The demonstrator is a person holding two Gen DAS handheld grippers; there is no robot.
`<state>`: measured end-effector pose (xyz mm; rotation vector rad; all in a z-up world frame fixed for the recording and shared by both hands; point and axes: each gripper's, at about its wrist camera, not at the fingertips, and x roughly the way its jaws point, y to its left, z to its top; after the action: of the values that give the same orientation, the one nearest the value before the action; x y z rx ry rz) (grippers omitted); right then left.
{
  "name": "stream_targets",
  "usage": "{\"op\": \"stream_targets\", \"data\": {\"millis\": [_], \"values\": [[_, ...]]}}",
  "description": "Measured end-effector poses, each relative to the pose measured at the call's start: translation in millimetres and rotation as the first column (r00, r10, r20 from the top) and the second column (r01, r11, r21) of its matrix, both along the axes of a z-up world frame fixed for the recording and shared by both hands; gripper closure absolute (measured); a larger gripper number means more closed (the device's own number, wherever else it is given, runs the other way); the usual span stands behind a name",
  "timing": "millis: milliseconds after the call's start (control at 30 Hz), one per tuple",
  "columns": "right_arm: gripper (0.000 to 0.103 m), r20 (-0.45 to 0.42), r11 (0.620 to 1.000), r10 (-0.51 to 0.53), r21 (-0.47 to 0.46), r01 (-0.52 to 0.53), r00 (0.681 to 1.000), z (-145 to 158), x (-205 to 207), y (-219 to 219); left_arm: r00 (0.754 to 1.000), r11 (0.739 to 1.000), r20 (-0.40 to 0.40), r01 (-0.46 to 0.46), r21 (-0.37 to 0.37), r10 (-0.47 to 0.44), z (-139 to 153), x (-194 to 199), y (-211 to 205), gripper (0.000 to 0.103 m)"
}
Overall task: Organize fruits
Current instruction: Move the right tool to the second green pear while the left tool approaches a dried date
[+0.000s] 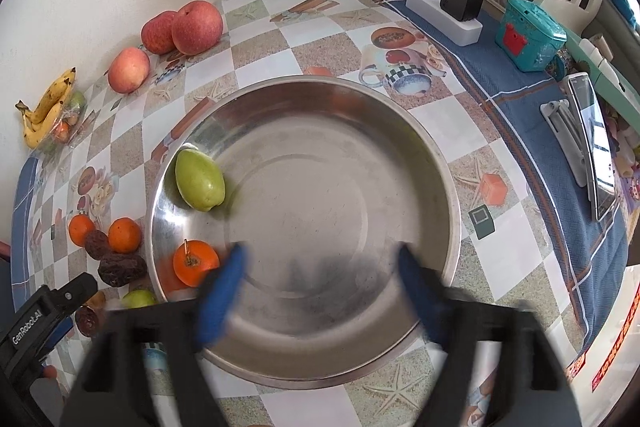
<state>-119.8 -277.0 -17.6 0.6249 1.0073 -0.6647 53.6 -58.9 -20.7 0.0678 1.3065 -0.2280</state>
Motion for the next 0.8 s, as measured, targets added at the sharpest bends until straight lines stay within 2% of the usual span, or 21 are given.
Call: {"op": "stream_targets", "data": {"millis": [167,333,567,800], "values": [[0.008,-0.022,1.0,0.011,-0.021,-0.012,1.0,-2,2,2,1.0,1.0,0.001,0.007,0.01,-0.007,-1,0,0,0.0],[0.007,-0.008,0.999,0.02,-0.031,-0.02,1.0,0,4,3,0.998,0.998,0.04,0.046,0.031,-0.047,8,-2,0,0.0],[0.007,0.012,0.998,0.054,-0.017,-0.054,0.998,0,7,9,0.987,0.987,0.098,0.118,0.107,-0.129,17,-4,11,0.0],[0.007,0.072,0.996,0.085,0.002,-0.086,0.994,4,10,20,0.983,0.988,0.12,0.129,0.086,-0.139,23,-3,33,0.0]]}}
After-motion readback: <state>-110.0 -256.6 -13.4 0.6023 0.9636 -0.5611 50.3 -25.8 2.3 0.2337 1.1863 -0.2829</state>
